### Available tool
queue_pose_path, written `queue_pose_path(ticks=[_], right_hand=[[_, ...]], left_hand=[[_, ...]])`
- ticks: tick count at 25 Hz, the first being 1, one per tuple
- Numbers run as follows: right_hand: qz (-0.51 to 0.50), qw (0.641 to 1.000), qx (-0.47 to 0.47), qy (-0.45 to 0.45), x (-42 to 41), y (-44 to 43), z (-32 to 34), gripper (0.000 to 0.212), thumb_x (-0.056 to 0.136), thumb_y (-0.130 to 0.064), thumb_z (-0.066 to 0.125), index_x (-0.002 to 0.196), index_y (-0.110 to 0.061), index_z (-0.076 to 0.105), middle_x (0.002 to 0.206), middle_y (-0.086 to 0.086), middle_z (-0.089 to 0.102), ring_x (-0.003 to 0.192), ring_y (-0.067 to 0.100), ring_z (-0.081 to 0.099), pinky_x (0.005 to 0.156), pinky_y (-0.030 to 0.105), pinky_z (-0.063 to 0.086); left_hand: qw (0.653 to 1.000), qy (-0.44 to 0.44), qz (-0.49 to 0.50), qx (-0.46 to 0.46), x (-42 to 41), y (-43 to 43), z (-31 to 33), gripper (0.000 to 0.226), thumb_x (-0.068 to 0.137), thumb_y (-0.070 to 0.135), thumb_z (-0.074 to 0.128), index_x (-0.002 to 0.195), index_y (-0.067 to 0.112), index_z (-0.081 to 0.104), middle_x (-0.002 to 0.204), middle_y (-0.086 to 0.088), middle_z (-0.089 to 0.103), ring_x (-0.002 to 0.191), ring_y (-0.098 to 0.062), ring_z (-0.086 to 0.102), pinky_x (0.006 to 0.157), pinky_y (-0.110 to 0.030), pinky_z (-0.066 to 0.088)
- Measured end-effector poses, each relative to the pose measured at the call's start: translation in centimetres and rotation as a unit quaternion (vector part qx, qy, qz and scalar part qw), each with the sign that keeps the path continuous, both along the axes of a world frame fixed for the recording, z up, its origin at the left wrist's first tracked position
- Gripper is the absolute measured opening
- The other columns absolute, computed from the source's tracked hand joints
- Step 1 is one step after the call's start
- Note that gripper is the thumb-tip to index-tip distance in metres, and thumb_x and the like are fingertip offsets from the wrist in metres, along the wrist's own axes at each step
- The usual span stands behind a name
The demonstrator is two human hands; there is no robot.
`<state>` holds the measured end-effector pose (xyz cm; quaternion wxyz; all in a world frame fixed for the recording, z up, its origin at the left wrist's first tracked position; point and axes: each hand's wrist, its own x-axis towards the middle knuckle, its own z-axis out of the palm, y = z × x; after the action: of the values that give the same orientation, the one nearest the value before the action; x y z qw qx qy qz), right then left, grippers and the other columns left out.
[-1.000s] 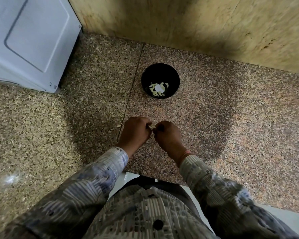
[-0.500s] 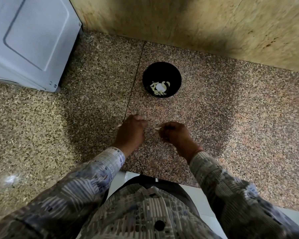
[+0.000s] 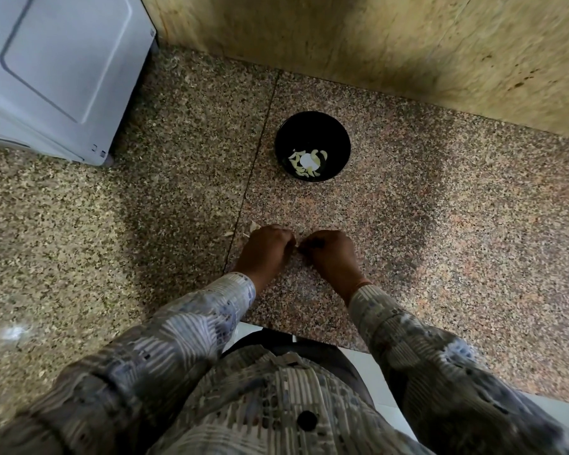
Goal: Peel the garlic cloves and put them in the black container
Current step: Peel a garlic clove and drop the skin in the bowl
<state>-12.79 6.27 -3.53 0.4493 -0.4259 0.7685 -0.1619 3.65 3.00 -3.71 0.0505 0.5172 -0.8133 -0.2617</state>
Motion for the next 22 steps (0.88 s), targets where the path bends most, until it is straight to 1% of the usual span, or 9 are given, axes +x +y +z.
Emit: queue_pose_path(ticks=[2, 6, 10, 13, 15, 17, 18, 21, 22], right_hand=[[-0.044, 0.999, 0.024, -0.01, -0.1, -0.8, 0.0, 0.003, 0.084, -0.019, 0.084, 0.083, -0.021, 0.082, 0.08, -0.002, 0.079, 0.071, 0.013, 0.075, 0.075, 0.033, 0.065], [-0.007, 0.997, 0.078, 0.02, -0.6, -2.5, 0.1, 0.007, 0.08, -0.024, 0.087, 0.083, -0.019, 0.083, 0.087, 0.0, 0.08, 0.087, 0.017, 0.077, 0.086, 0.035, 0.062], [-0.002, 0.994, 0.104, 0.038, -1.1, -3.5, -0.1, 0.016, 0.077, -0.03, 0.088, 0.081, -0.016, 0.08, 0.082, 0.002, 0.078, 0.082, 0.019, 0.076, 0.082, 0.037, 0.064], [-0.005, 0.992, 0.126, 0.029, -0.8, -3.7, -0.8, 0.02, 0.072, -0.032, 0.09, 0.078, -0.016, 0.08, 0.077, 0.001, 0.078, 0.08, 0.021, 0.076, 0.079, 0.039, 0.065], [-0.012, 0.989, 0.127, 0.069, -0.6, -3.7, -0.8, 0.021, 0.073, -0.036, 0.088, 0.082, -0.018, 0.079, 0.083, 0.001, 0.077, 0.084, 0.02, 0.076, 0.078, 0.037, 0.064], [0.031, 0.99, 0.125, 0.055, -0.9, -3.9, -1.0, 0.02, 0.076, -0.035, 0.085, 0.088, -0.018, 0.081, 0.09, 0.002, 0.078, 0.089, 0.021, 0.075, 0.082, 0.037, 0.063], [0.036, 0.99, 0.127, 0.052, -0.8, -4.0, -0.9, 0.021, 0.076, -0.035, 0.085, 0.086, -0.017, 0.081, 0.088, 0.002, 0.079, 0.086, 0.019, 0.075, 0.079, 0.035, 0.063], [0.006, 0.987, 0.124, 0.104, -0.4, -4.1, -0.8, 0.031, 0.076, -0.047, 0.082, 0.077, -0.016, 0.076, 0.078, -0.002, 0.075, 0.072, 0.013, 0.071, 0.054, 0.022, 0.052], [0.007, 0.988, 0.109, 0.106, -0.3, -4.0, -0.7, 0.032, 0.079, -0.049, 0.08, 0.078, -0.018, 0.075, 0.08, -0.002, 0.075, 0.074, 0.012, 0.071, 0.055, 0.022, 0.053]], left_hand=[[1.0, 0.008, -0.03, 0.0, 0.2, -0.2, -0.3, 0.013, 0.088, 0.016, 0.064, 0.086, 0.012, 0.076, 0.085, -0.009, 0.069, 0.08, -0.028, 0.066, 0.071, -0.036, 0.051], [0.998, -0.026, -0.057, -0.019, -0.2, -0.2, -0.3, 0.007, 0.083, 0.012, 0.071, 0.078, 0.01, 0.076, 0.078, -0.009, 0.068, 0.072, -0.029, 0.066, 0.063, -0.028, 0.039], [0.998, -0.037, -0.049, -0.002, -0.4, -0.6, -0.5, 0.01, 0.083, 0.012, 0.07, 0.077, 0.012, 0.078, 0.078, -0.009, 0.069, 0.073, -0.029, 0.067, 0.065, -0.033, 0.051], [0.998, -0.044, -0.048, 0.005, -0.5, -0.7, -0.3, 0.012, 0.083, 0.012, 0.067, 0.081, 0.011, 0.079, 0.081, -0.011, 0.071, 0.076, -0.031, 0.068, 0.068, -0.038, 0.054], [0.998, -0.039, -0.05, 0.001, -0.6, -0.7, -0.3, 0.013, 0.084, 0.01, 0.067, 0.083, 0.01, 0.079, 0.082, -0.013, 0.071, 0.078, -0.033, 0.069, 0.069, -0.039, 0.054], [0.998, -0.04, -0.052, -0.003, -0.7, -0.8, -0.3, 0.011, 0.084, 0.012, 0.068, 0.082, 0.01, 0.079, 0.082, -0.014, 0.071, 0.079, -0.034, 0.069, 0.069, -0.039, 0.053], [0.998, -0.042, -0.052, -0.006, -0.7, -0.8, -0.2, 0.012, 0.085, 0.013, 0.068, 0.082, 0.01, 0.079, 0.082, -0.014, 0.071, 0.079, -0.034, 0.068, 0.069, -0.038, 0.052], [0.998, -0.04, -0.052, -0.013, -0.9, -0.7, 0.1, 0.014, 0.087, 0.012, 0.065, 0.083, 0.008, 0.078, 0.082, -0.016, 0.071, 0.079, -0.035, 0.068, 0.069, -0.038, 0.05], [0.998, -0.041, -0.055, -0.017, -0.9, -0.7, 0.1, 0.015, 0.087, 0.012, 0.065, 0.083, 0.007, 0.078, 0.082, -0.016, 0.07, 0.078, -0.036, 0.068, 0.068, -0.038, 0.05]])
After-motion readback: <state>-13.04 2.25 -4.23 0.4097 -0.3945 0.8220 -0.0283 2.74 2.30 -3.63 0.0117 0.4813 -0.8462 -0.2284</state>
